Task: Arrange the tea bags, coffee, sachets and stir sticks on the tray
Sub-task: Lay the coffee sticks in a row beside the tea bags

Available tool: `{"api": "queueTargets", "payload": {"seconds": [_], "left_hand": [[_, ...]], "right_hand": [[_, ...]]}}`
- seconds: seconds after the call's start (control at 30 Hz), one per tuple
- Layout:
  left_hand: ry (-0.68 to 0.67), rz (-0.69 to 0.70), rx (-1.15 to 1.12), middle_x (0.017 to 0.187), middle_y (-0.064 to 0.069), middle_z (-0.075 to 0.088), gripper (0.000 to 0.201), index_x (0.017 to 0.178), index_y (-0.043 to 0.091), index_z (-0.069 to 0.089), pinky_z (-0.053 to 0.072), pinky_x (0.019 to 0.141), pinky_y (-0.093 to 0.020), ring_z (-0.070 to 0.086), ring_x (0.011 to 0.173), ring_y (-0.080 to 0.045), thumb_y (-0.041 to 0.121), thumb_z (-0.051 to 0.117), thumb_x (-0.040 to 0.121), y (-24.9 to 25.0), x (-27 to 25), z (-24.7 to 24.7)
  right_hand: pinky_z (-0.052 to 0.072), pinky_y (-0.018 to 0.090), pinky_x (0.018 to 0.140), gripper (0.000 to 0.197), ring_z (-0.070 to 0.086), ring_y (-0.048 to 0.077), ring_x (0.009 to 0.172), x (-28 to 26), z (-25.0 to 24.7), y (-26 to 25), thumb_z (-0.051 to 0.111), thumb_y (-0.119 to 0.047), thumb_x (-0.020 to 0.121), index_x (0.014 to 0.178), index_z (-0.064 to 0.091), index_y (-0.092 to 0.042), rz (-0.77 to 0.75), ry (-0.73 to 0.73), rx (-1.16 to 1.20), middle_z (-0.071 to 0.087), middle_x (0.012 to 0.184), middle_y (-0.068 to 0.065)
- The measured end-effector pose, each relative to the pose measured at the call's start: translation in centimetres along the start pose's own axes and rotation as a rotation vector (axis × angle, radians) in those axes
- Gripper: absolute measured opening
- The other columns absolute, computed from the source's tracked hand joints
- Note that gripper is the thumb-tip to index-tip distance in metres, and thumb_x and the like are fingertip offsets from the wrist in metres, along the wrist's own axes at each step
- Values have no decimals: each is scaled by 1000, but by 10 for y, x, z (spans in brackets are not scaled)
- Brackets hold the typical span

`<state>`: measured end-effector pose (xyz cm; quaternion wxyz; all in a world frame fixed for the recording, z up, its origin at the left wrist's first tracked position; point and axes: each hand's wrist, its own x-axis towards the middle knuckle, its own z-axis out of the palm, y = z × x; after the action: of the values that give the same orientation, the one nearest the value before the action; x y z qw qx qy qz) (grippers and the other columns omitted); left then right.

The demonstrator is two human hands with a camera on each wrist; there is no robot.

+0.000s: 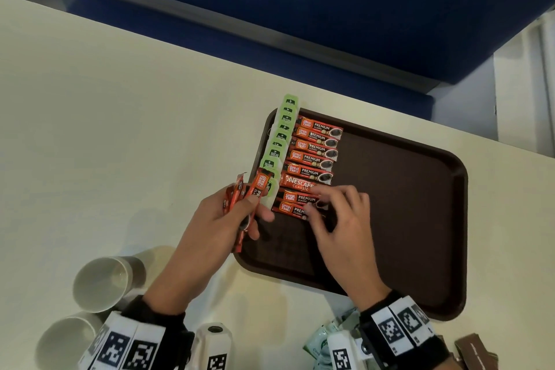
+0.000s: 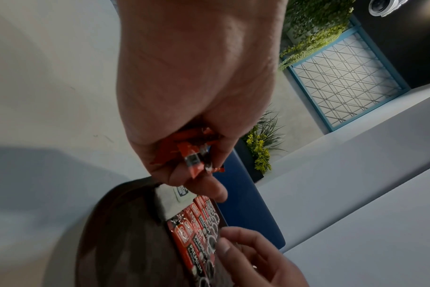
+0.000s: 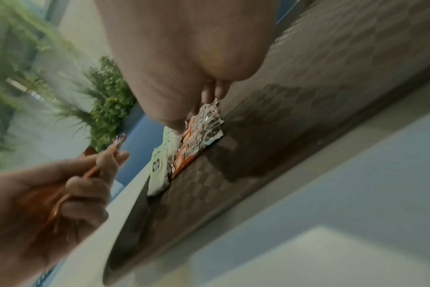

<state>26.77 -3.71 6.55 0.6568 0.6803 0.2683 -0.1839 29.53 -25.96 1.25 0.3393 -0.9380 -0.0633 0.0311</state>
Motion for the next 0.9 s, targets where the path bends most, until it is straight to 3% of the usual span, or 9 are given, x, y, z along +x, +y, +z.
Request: {"api": "queueTargets", "payload": {"seconds": [0.07,0.2,0.3,0.4,0.53,0.63,0.7,0.8,0.9], "left_hand": [[-44,12,2,76,9,79,32,110,9,76,46,56,-11,65,61,-10,32,53,112,1,-2,3],[-86,22,24,72,9,78,27,111,8,75,45,53,-10,60,52,-10,32,61,108,4,-6,12],[-143,27,24,91,3,84,21,113,11,72,45,54,-14,56,52,-14,30,66,106,3,-7,18],[-203,27,33,94,-1,85,19,113,17,74,45,55,-17,53,53,-15,33,71,103,0,-7,22],[-84,36,21,82,-1,83,23,108,20,78,46,55,-20,56,52,-11,40,77,96,-2,-6,21],[91,53,-25,58,-1,69,21,100,22,80,44,53,-21,55,49,-9,42,78,95,-6,-3,19],[150,61,-64,51,4,64,20,97,17,82,42,52,-17,53,46,-5,37,76,98,-7,-2,16],[177,66,-65,50,8,64,23,95,10,84,41,47,-8,50,43,-2,30,74,100,-6,-1,9],[114,80,-15,50,7,64,20,96,11,82,40,46,-9,50,44,-5,30,75,99,0,-2,4]], "right_hand": [[47,22,92,25,50,9,114,3,-9,0,71,-27,100,125,67,-31,94,52,100,56,116,-12],[56,30,91,24,60,12,112,8,-22,-2,69,-17,101,120,69,-30,152,98,205,60,114,-12],[58,27,90,21,69,15,110,9,-33,-18,69,-22,103,124,72,-27,159,-42,482,71,117,-9],[58,24,82,22,74,18,101,9,-41,-35,71,-20,101,122,75,-22,208,-216,704,77,111,0],[61,29,76,12,77,25,89,8,-40,-31,75,-9,97,109,78,-13,276,-187,745,78,99,10],[62,34,80,12,78,30,93,1,-39,-25,75,-10,96,108,77,-10,398,-160,825,79,102,13],[62,34,81,13,78,32,96,-5,-41,-21,75,-10,96,109,78,-10,465,-129,872,79,105,14],[63,31,82,16,78,31,96,-10,-47,-19,75,-9,95,111,78,-9,505,-120,905,80,106,14],[63,28,79,19,79,29,93,-13,-52,-23,78,-8,93,111,77,-11,455,-163,828,80,102,12]]}}
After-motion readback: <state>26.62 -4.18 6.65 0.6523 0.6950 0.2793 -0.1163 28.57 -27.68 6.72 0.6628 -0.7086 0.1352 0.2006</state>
